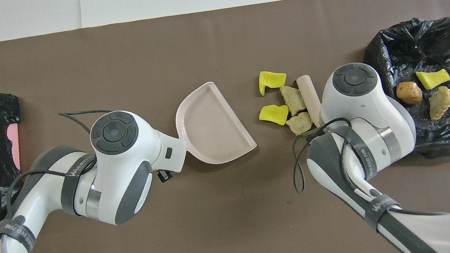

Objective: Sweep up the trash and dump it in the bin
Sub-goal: 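Sweep the yellow sponges and scraps into the dustpan with the right gripper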

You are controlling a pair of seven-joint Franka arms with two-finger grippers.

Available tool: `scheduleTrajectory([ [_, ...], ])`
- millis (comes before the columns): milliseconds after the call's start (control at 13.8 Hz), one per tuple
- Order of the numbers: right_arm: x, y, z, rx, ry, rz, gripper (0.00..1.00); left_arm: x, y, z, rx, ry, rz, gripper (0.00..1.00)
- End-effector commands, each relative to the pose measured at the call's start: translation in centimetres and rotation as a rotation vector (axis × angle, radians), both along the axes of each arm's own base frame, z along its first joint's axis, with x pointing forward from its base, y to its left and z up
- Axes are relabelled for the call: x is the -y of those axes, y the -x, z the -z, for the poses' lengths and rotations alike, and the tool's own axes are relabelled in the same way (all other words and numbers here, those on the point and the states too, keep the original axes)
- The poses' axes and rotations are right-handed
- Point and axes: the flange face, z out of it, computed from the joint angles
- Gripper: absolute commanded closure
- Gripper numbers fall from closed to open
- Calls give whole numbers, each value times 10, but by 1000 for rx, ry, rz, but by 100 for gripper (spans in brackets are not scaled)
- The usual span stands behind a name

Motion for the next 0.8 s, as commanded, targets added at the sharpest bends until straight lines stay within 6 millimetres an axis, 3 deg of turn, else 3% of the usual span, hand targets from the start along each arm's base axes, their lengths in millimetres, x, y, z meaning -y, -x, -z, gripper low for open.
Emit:
scheduleTrajectory([
  [0,-23,5,-4,-6,-83,30,100,-2,5,-3,30,-14,75,100],
  [217,-50,9,-7,-6,-207,115,100,-3,5,-3,37,-32,115,100],
  [434,-92,20,-13,-10,-323,155,100,-3,5,-3,38,-31,115,100],
  [723,-110,25,-25,-109,-510,297,100,-4,6,-3,37,-32,112,100],
])
